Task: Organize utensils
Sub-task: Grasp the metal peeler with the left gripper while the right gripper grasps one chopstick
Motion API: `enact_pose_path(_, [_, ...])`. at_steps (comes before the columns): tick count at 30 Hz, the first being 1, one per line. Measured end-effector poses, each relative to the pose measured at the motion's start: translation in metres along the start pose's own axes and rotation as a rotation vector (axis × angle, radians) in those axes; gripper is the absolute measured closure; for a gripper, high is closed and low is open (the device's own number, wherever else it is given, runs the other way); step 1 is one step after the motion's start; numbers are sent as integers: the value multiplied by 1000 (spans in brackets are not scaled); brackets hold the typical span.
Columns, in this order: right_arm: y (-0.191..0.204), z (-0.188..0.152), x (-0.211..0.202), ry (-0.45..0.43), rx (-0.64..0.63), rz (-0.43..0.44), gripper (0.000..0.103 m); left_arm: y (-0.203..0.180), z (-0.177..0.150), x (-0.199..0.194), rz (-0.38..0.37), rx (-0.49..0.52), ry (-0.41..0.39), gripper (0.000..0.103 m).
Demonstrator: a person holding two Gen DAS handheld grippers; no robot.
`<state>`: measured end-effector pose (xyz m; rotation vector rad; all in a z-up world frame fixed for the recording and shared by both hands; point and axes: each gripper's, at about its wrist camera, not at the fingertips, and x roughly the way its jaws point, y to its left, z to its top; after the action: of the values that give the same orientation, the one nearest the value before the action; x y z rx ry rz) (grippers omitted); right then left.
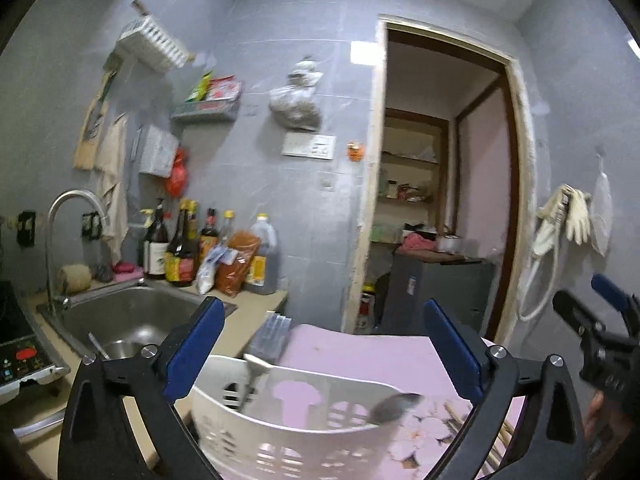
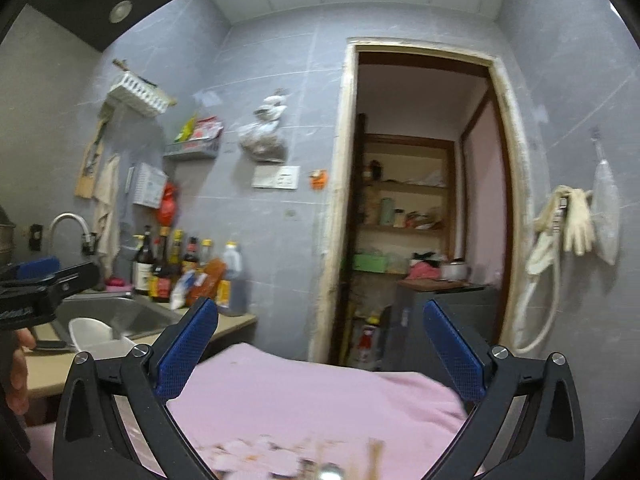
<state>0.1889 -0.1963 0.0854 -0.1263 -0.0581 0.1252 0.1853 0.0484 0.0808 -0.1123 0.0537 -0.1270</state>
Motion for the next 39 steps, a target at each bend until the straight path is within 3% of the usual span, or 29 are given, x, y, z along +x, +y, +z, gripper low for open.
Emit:
enact_pose_path(10, [-55, -16, -29, 59, -29, -88, 0, -65, -20, 11, -177, 98, 120, 5])
enact_pose_path(15, [-70, -31, -39, 107, -34, -87, 0, -95, -42, 23, -252, 138, 251, 5])
enact_pose_path(24, [-101, -63, -26, 312, -39, -31, 1, -129, -86, 52, -319, 182, 494, 6])
enact_pose_path(27, [-107, -76, -16, 401, -32, 12, 12, -136, -99, 65, -342, 170, 587, 8])
enact_pose_path(32, [-110, -99, -4, 539, -44, 80, 43, -138, -121, 95, -364, 135, 765, 37])
enact_pose_path(37, [-110, -114, 3, 626, -60, 122, 55, -137, -138, 121, -372, 96, 880, 58])
enact_pose_path(39, [-111, -119, 6, 657, -59, 143, 59, -136, -142, 128, -385, 80, 918, 61])
